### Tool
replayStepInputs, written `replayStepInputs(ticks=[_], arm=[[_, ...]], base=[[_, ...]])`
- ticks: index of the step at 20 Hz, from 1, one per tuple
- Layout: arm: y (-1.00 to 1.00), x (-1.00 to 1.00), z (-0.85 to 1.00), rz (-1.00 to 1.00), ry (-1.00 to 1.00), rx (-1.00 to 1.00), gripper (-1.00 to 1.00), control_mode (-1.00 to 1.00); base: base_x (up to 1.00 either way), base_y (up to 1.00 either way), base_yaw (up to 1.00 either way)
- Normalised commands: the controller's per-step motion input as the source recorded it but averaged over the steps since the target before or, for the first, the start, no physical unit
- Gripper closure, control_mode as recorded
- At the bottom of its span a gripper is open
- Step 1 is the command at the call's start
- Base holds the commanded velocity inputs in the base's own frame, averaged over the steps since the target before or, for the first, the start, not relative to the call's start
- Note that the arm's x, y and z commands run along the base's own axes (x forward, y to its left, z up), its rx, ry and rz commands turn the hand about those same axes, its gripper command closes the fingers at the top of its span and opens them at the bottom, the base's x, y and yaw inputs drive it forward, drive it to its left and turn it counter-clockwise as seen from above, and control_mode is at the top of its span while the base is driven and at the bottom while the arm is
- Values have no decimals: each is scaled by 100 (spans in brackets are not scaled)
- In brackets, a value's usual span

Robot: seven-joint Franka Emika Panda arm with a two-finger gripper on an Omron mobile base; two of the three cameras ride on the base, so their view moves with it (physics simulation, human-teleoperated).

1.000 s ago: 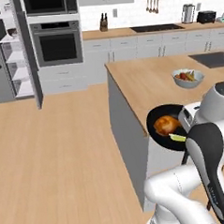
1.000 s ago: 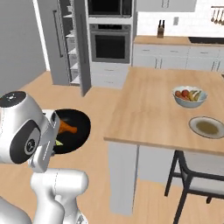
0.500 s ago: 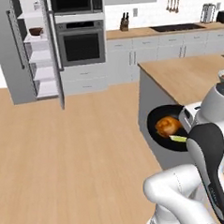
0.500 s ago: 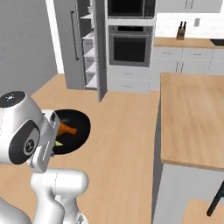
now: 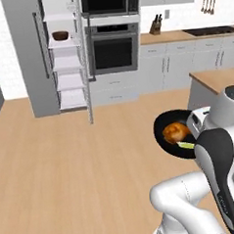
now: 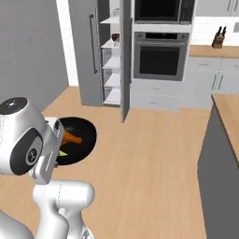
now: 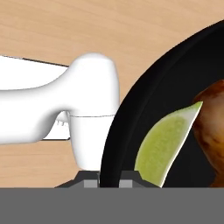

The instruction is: Pick the chicken drumstick and lemon wedge from their plates and place them in the bowl. Then put the bowl in the fridge.

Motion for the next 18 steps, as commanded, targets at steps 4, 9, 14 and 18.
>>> replayStepInputs(ticks=[4,9,14,18], arm=[[0,0,0,0,0,0,100,100],[0,0,0,0,0,0,100,100],[0,0,0,0,0,0,100,100],[0,0,0,0,0,0,100,100]], base=[[100,100,0],[100,100,-4],[100,96,-12],[100,72,-13]])
